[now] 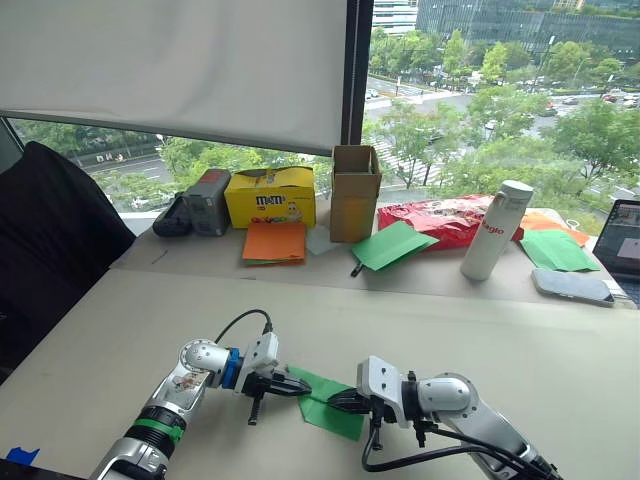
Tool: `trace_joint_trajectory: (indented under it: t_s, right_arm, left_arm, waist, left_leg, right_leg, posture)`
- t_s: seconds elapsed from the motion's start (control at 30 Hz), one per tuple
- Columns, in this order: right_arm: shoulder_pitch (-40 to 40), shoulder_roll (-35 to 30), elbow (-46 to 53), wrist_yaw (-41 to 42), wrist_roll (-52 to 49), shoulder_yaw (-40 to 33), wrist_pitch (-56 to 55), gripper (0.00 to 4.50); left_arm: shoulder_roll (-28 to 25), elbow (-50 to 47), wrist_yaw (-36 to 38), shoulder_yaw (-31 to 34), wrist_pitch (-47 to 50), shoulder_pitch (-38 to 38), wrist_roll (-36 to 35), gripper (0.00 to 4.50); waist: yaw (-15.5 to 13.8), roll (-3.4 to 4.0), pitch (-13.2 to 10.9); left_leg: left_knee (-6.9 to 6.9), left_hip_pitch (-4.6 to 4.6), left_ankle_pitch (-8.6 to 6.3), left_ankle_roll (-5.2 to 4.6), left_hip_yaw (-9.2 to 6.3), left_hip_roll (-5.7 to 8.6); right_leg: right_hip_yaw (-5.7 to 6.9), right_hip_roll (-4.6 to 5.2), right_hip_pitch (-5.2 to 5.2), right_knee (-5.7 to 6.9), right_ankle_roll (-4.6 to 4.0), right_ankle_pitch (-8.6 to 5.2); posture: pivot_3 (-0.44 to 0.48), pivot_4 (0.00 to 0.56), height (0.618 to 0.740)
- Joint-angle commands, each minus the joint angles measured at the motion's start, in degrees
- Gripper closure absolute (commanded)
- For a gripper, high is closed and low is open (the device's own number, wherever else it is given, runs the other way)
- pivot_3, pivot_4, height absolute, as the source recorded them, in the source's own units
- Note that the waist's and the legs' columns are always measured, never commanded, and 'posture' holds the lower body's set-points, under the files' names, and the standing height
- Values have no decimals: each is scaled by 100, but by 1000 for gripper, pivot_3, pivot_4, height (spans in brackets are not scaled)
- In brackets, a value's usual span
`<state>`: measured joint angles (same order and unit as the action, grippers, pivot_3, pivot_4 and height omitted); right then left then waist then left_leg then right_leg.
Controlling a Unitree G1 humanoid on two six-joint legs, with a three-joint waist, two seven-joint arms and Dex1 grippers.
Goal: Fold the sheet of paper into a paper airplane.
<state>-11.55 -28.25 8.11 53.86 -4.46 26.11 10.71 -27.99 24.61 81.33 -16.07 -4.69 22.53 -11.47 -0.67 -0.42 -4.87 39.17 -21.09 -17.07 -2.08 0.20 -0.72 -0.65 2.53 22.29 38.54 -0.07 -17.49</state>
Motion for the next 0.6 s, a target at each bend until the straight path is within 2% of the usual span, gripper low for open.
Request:
trace_joint_trajectory:
  t_s: [0.03, 0.3, 0.6]
  right_arm:
    - [-300, 150, -251, 128, 160, 203, 69, 4475]
    - [-508, 254, -716, 239, 347, 371, 295, 4475]
    - [62, -401, -118, 251, 408, 169, 179, 4475]
  left_arm:
    - [-2, 83, -91, -150, 122, -52, 251, 4500]
    - [-22, -22, -203, -89, 181, -106, 239, 4500]
    - [35, 39, -218, -132, 149, -98, 280, 4500]
  waist:
    - [3, 1, 1]
    - [69, 1, 3]
    - [43, 10, 9]
  left_leg:
    - [0, 0, 0, 0, 0, 0]
    - [0, 2, 0, 0, 0, -3]
    - [0, 3, 0, 0, -1, -1]
  right_leg:
    - [0, -1, -1, 2, 0, 0]
    - [-3, -2, -4, 21, -1, 0]
    - [0, 1, -3, 21, 1, -1]
  posture:
    - [0, 150, 656]
    - [0, 150, 656]
    - [0, 150, 656]
